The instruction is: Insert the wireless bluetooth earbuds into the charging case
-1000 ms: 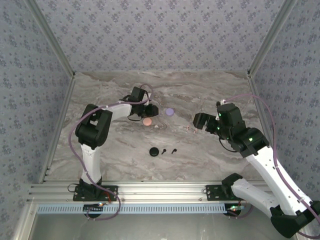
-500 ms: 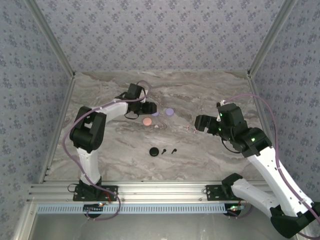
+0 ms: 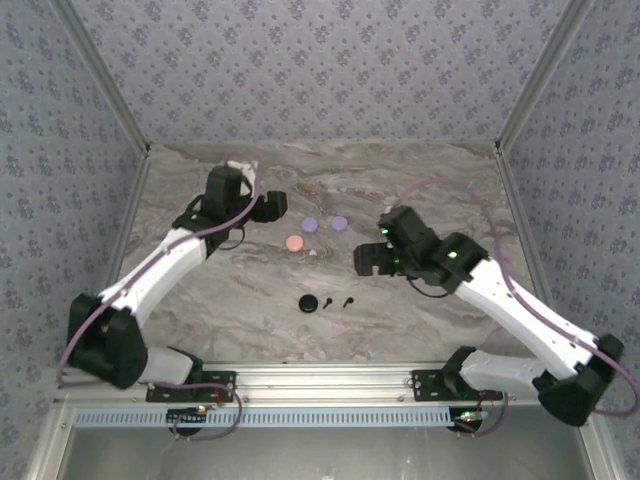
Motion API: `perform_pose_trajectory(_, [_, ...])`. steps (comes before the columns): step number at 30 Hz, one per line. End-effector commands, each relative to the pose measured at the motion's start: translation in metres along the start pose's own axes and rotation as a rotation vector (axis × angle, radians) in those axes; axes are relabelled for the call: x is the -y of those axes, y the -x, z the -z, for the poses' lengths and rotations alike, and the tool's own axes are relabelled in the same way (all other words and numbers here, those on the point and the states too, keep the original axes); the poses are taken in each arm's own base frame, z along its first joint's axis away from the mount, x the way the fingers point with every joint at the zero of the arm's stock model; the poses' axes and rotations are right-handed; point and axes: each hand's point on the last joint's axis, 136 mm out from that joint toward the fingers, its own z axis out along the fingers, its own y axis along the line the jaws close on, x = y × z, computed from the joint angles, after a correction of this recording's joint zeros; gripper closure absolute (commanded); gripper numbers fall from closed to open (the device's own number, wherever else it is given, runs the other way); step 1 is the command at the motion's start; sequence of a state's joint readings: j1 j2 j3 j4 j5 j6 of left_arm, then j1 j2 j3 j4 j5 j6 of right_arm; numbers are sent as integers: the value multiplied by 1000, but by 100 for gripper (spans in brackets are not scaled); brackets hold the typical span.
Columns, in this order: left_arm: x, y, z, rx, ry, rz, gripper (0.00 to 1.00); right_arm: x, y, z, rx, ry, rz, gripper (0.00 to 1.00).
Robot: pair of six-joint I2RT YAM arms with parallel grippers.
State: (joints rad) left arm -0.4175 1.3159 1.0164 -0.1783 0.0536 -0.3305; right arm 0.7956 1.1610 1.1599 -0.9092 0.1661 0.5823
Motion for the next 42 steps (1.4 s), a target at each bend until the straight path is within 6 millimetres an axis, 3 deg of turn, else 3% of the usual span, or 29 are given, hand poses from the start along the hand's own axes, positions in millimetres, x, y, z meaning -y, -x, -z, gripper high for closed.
perform_pose_trajectory(1, [-33, 3, 25, 107, 133, 33, 13, -19, -2, -11, -38, -35, 25, 4])
perform_pose_trajectory(9, [-97, -46, 69, 97, 264, 213, 3, -88, -29, -65, -186, -68, 246, 9])
perform_pose_trajectory(16, [-123, -86, 82, 82, 289, 323, 1, -119, -62, -113, -313, -130, 399, 9])
perform_pose_trajectory(21, [-132, -91, 87, 98, 291, 366, 1, -125, -80, -135, -382, -120, 432, 13])
perform_pose_trajectory(28, [-136, -90, 90, 101, 294, 356, 1, -132, -98, -158, -455, -94, 467, 24])
perform_pose_trajectory(42, [-133, -91, 91, 89, 277, 350, 1, -121, -100, -179, -479, -101, 413, 34])
